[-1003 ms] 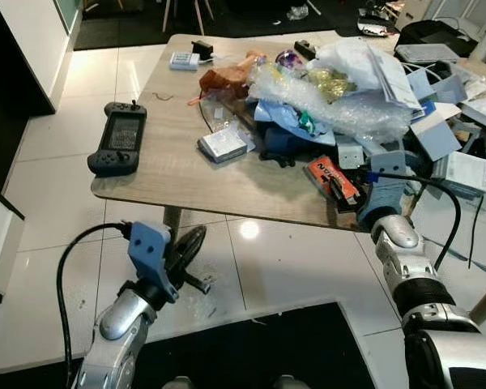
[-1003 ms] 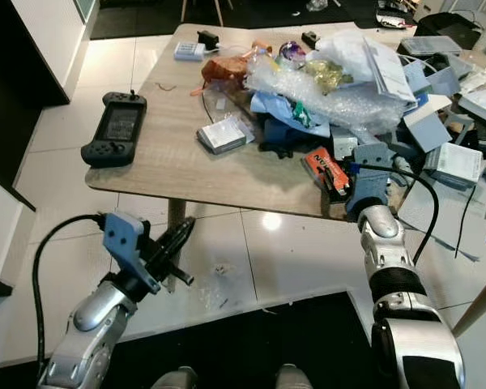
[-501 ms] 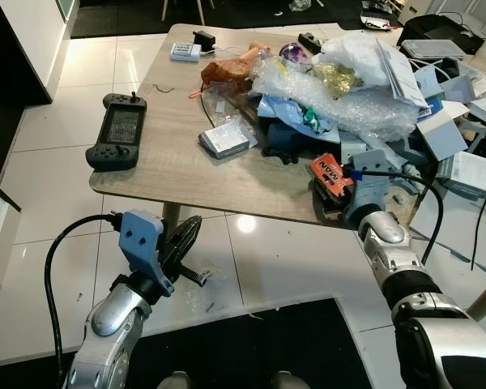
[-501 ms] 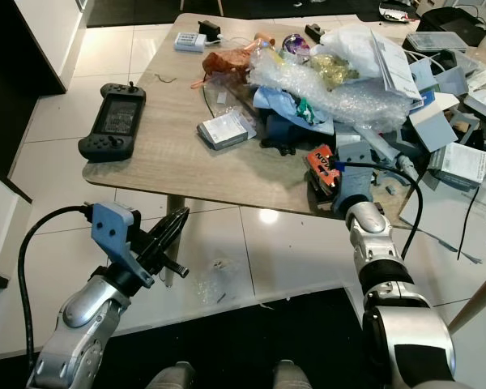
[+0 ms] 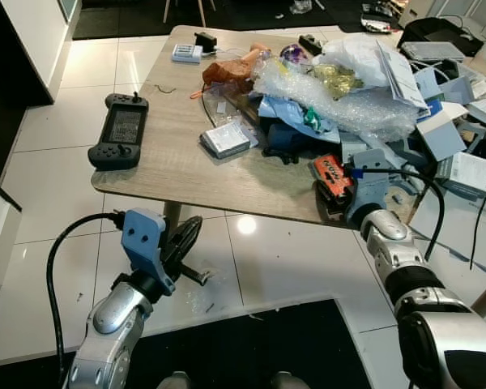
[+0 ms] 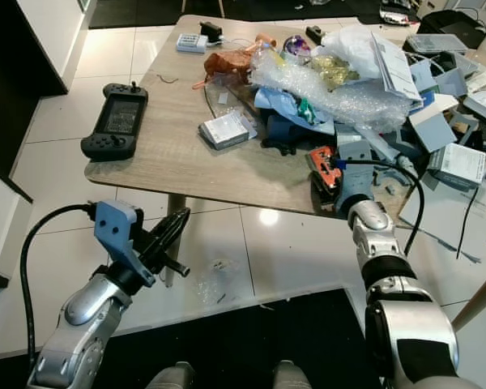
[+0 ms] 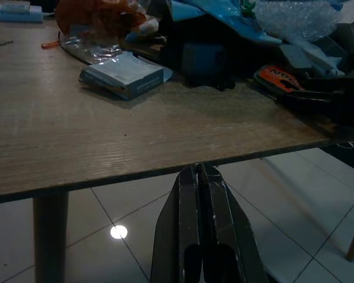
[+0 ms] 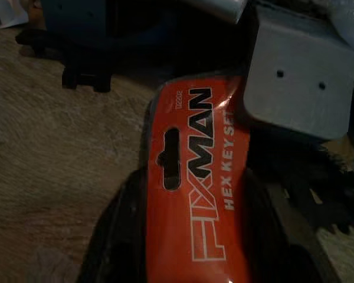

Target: Picking trash to rubbish bin

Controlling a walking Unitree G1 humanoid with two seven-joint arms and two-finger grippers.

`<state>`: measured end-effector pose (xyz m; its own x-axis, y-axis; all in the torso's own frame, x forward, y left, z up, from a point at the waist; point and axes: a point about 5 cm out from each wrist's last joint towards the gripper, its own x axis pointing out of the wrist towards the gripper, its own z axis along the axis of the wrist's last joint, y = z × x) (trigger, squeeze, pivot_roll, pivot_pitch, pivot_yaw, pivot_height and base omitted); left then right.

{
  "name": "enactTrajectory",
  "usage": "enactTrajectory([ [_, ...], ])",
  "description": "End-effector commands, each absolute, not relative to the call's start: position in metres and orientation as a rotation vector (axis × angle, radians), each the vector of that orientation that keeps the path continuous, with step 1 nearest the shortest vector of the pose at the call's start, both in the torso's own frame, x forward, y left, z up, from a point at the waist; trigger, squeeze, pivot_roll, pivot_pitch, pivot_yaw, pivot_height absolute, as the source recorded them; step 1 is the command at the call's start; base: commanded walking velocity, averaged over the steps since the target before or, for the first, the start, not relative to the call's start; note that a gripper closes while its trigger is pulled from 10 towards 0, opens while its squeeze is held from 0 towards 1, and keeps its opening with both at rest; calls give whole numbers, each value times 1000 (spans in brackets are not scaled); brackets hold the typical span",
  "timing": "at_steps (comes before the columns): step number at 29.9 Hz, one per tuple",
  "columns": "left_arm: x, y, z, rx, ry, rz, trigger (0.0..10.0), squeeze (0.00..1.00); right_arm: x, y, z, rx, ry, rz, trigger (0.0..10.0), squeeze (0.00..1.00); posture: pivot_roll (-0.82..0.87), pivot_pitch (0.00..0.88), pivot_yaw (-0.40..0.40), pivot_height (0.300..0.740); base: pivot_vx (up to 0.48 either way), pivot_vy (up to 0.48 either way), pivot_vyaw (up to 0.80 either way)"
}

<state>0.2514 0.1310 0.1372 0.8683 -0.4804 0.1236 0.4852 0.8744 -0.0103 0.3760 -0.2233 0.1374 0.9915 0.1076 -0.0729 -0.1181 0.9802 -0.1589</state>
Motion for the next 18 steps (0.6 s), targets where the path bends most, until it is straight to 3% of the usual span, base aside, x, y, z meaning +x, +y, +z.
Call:
enactTrajectory([
  [1,251,130,133,-28,-94,-508,10000,0,366,-233,114,-144,170,74,0,0,88,173,-36,740,0,0,0],
  [11,258,130,132,-27,-99,-484,10000,0,370,-235,124,-128,123,67,0,0,75,139,-42,740,0,0,0],
  [18,263,134,135,-36,-117,-465,10000,0,377,-211,148,-73,-25,186,0,0,57,108,-45,740,0,0,0],
])
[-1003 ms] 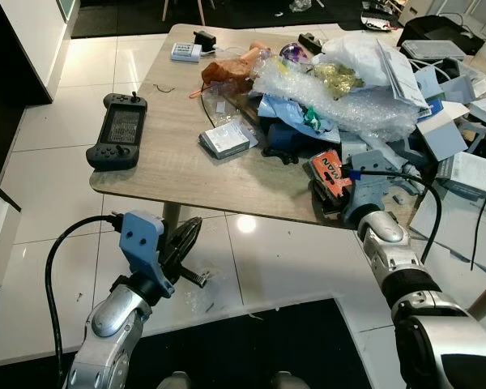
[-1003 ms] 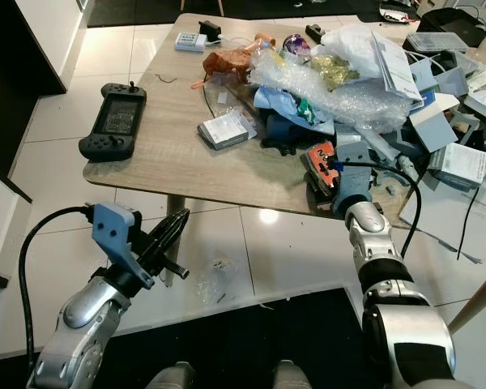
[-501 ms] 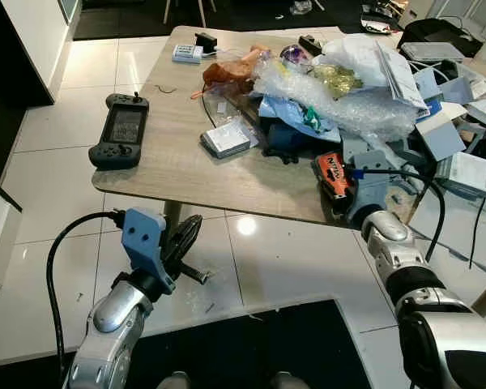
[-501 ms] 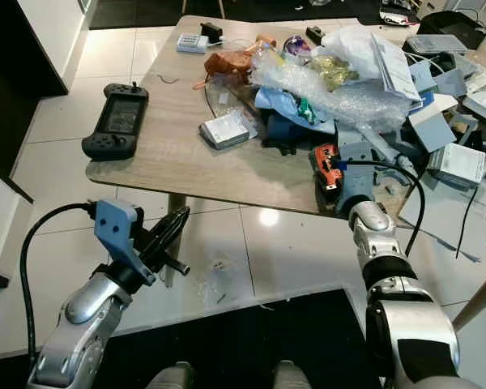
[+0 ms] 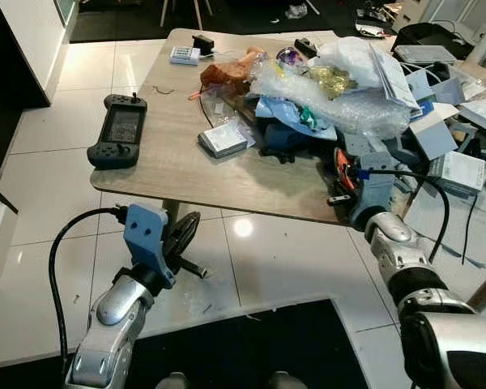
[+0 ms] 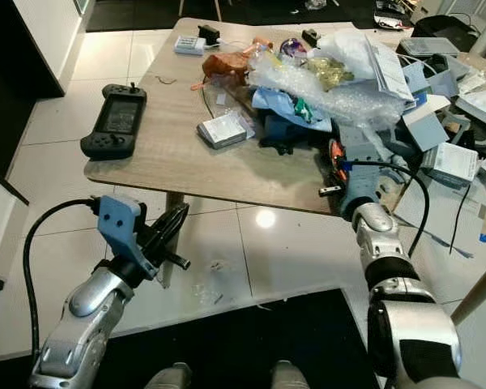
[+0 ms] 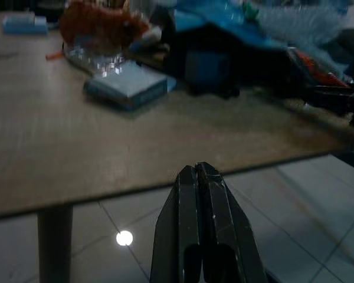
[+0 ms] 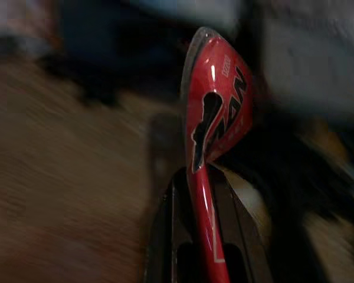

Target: Picking trash to rubbish bin

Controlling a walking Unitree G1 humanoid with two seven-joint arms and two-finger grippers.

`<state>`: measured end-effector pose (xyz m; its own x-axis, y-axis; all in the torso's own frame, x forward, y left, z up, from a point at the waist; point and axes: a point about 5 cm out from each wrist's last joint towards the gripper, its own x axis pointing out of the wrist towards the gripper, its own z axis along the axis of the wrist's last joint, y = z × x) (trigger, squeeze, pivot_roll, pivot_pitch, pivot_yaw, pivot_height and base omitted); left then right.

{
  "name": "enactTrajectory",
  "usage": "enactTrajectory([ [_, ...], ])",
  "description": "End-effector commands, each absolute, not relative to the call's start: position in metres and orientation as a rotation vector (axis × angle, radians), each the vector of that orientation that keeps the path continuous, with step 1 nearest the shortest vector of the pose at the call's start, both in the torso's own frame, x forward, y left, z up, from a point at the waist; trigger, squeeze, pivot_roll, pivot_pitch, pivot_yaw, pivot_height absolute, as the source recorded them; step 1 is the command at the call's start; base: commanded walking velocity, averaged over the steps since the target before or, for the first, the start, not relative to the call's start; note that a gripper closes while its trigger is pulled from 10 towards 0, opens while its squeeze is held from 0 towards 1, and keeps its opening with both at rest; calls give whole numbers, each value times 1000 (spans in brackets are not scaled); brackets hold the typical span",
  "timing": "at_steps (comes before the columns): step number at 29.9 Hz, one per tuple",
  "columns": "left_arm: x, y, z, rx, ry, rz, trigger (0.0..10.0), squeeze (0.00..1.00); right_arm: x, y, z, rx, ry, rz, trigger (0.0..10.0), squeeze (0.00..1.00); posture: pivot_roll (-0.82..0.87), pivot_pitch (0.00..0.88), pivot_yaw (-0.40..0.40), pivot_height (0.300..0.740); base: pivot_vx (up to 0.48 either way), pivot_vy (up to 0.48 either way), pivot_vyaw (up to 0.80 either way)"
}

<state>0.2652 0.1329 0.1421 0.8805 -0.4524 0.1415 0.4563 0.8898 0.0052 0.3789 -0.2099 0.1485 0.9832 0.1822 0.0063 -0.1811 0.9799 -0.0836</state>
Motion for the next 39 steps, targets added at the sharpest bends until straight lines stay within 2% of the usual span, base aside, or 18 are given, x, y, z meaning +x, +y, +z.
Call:
enactTrajectory([
  [1,265,135,135,-35,-118,-463,10000,0,378,-206,152,-67,-47,209,0,0,57,108,-45,740,0,0,0],
  [5,269,134,136,-33,-127,-464,10000,0,382,-189,164,-72,-100,278,0,0,42,93,-46,740,0,0,0],
  [13,273,134,135,-52,-139,-445,10000,0,380,-173,184,-62,-203,402,0,0,33,68,-53,740,0,0,0],
  [14,277,142,132,-67,-134,-370,10000,0,370,-162,188,-49,-240,521,0,0,26,42,-64,740,0,0,0],
  [16,278,145,130,-68,-130,-338,10000,0,366,-158,188,-51,-244,564,0,0,27,37,-66,740,0,0,0],
  [18,282,158,122,-7,-103,-226,10000,0,352,-146,179,-87,-230,661,0,0,26,23,-71,740,0,0,0],
  [19,283,166,116,16,-77,-167,10000,0,345,-140,169,-108,-207,697,1137,0,24,11,-76,740,0,0,0],
  [20,283,173,112,39,-65,-120,10000,0,337,-135,156,-139,-172,739,10000,0,22,3,-82,740,0,0,0],
  [26,280,189,96,86,-20,0,10000,0,318,-128,114,-263,-36,817,10000,0,14,0,-103,740,0,0,0],
  [31,277,189,89,101,-13,37,10000,0,309,-129,100,-266,26,805,10000,0,16,0,-119,740,0,0,0],
  [36,274,176,78,113,5,16,10000,0,309,-137,90,-244,55,661,10000,0,18,0,-126,740,0,0,0],
  [39,269,170,70,111,24,12,10000,0,310,-147,87,-160,32,484,10000,0,13,0,-126,740,0,0,0],
])
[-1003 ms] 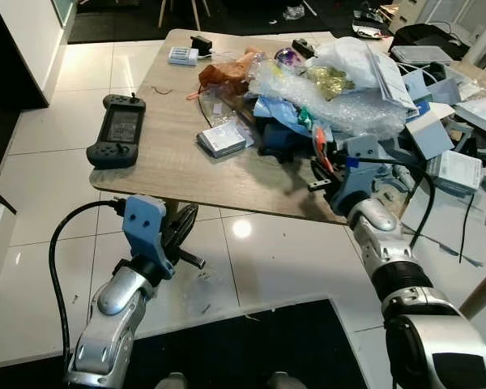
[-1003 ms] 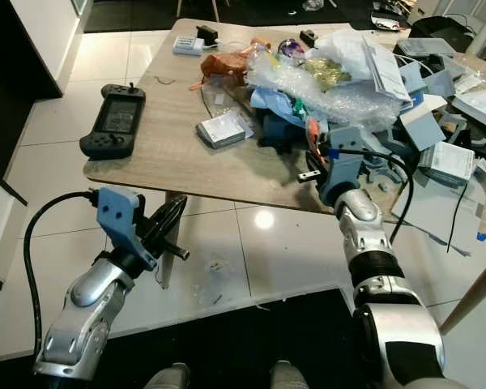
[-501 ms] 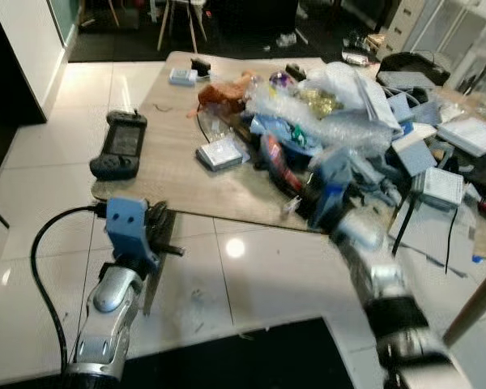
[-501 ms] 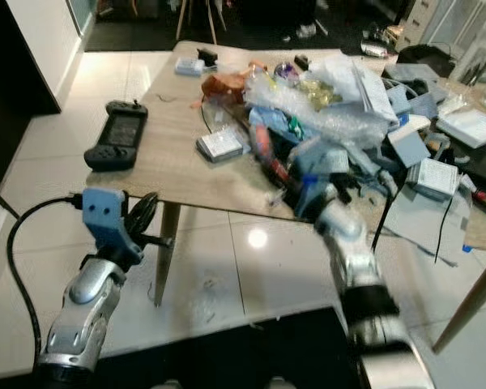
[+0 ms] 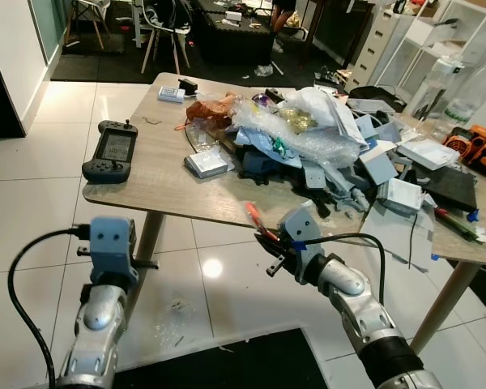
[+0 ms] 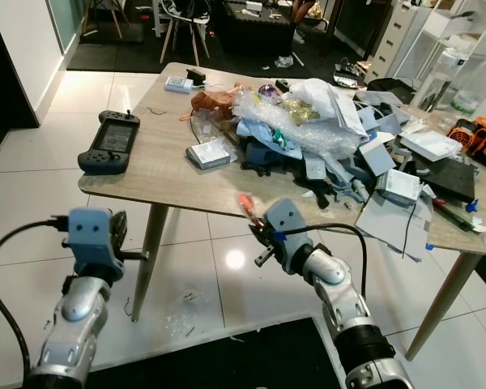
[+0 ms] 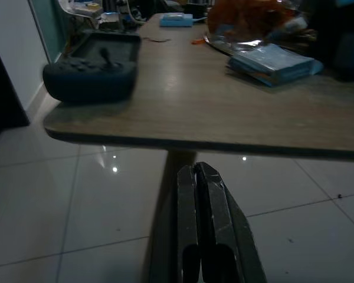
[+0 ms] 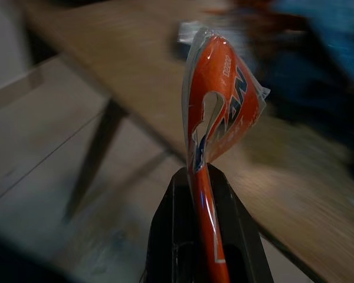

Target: Picking trash to rubbish bin

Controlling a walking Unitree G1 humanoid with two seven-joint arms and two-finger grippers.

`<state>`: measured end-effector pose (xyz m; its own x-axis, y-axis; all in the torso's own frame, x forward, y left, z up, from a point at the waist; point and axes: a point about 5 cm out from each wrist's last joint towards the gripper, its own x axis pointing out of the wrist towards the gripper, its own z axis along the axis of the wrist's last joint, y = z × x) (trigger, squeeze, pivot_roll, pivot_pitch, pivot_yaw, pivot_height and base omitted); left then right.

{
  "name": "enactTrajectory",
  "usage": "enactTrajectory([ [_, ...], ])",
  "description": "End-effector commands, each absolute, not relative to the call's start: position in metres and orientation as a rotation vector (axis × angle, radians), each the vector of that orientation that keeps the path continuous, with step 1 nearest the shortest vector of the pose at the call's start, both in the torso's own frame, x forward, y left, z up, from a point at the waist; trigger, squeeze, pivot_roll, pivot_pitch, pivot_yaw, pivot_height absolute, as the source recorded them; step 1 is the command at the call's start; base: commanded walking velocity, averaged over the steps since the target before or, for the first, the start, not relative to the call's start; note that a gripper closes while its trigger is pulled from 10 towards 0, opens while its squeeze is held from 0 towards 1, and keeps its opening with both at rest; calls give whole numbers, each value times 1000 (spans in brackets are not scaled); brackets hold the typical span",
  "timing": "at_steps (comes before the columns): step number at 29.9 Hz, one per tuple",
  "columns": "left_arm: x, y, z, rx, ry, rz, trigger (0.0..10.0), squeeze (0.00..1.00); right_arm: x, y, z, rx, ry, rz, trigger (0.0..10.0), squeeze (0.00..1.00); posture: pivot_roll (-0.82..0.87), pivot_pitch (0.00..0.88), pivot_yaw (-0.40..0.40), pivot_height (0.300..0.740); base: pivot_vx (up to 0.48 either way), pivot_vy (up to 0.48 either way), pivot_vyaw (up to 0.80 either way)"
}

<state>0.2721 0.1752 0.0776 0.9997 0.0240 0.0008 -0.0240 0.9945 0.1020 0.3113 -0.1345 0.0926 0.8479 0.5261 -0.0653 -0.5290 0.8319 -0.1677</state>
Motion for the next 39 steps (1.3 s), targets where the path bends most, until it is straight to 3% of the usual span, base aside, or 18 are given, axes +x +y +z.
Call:
enactTrajectory([
  [1,268,170,69,112,28,12,10000,0,310,-148,87,-148,30,462,10000,0,13,0,-126,740,0,0,0],
  [5,267,165,62,114,49,4,10000,0,301,-158,63,-88,122,351,10000,0,9,0,-121,740,0,0,0],
  [8,263,161,43,121,129,-16,10000,0,282,-157,26,-84,273,357,10000,0,9,0,-116,740,0,0,0],
  [15,254,160,21,46,238,-39,10000,0,260,-155,-9,-89,441,342,10000,0,17,0,-111,740,0,0,0],
  [20,239,161,-8,142,346,-91,10000,0,247,-161,-32,-66,578,250,10000,0,20,0,-109,740,0,0,-320],
  [39,243,168,-5,91,297,-15,10000,0,252,-159,-32,-72,558,249,10000,0,33,0,-120,740,0,0,-800],
])
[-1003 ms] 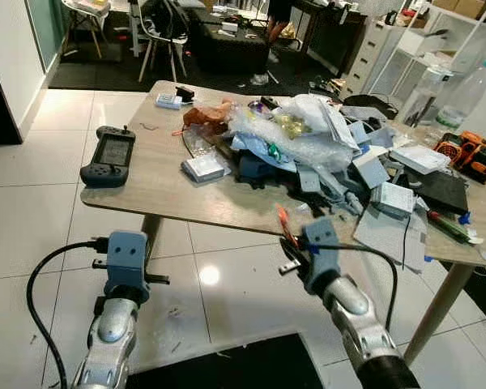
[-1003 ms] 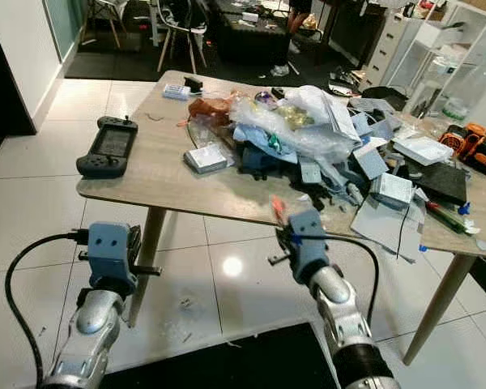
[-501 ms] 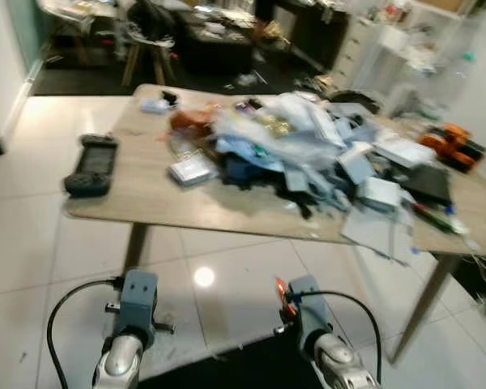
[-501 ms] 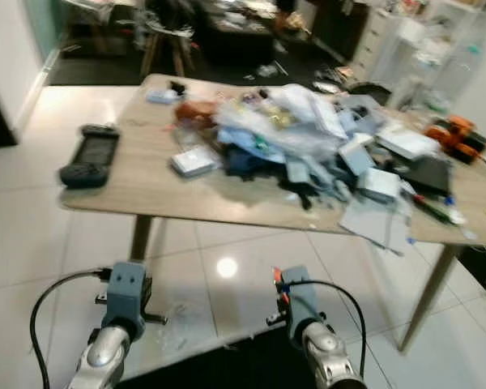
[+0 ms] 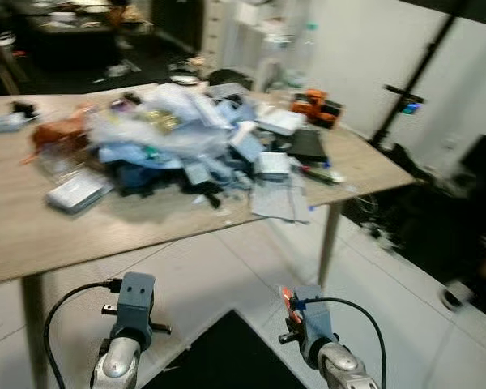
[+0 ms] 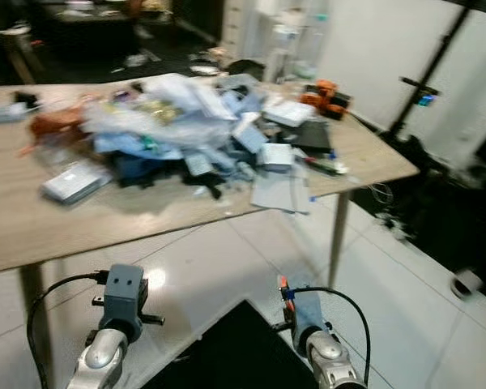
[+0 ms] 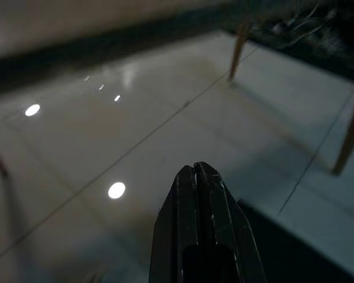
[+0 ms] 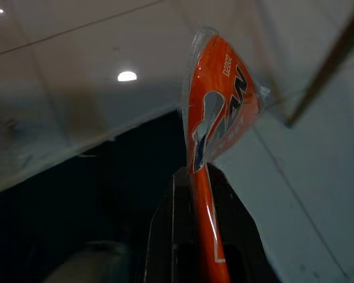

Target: Picking trash to rubbish bin

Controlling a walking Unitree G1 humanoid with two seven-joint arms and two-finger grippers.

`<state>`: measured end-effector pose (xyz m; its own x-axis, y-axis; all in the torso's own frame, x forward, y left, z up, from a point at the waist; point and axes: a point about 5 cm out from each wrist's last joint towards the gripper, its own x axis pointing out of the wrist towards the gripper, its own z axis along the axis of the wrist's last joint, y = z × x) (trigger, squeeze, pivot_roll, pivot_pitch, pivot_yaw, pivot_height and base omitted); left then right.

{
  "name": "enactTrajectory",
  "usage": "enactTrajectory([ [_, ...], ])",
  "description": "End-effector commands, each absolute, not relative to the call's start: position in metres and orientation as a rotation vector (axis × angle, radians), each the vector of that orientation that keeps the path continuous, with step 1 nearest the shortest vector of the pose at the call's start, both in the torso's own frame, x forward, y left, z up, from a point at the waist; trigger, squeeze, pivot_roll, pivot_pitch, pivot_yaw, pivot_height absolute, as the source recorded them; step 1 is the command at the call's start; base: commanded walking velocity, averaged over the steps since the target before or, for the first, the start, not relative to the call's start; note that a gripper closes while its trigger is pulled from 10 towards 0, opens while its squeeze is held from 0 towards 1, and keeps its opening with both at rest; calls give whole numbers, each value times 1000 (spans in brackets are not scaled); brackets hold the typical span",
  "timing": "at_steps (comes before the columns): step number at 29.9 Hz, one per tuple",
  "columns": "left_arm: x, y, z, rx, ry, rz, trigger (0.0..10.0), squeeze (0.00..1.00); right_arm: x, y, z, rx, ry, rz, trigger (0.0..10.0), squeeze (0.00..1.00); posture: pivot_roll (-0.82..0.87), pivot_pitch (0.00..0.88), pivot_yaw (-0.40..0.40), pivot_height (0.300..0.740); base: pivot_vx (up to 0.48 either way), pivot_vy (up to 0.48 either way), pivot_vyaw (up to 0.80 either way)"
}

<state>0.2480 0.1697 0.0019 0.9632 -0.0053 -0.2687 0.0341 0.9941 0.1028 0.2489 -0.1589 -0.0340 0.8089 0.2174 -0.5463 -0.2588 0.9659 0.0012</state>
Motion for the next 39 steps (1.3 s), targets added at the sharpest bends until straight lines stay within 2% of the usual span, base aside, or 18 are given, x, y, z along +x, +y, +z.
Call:
enactTrajectory([
  [1,243,168,-5,89,296,-14,10000,0,252,-159,-31,-71,556,250,10000,0,33,0,-120,740,0,0,-800],
  [14,243,168,-5,87,295,-2,10000,0,254,-158,-31,-120,549,252,10000,0,40,0,-125,740,0,0,-800],
  [29,245,170,-6,86,304,5,10000,0,258,-155,-30,-41,562,239,10000,0,30,0,-128,740,0,0,-800],
  [39,267,170,5,92,277,-3,10000,0,267,-155,-24,-64,552,231,10000,0,16,0,-123,740,0,0,-800],
])
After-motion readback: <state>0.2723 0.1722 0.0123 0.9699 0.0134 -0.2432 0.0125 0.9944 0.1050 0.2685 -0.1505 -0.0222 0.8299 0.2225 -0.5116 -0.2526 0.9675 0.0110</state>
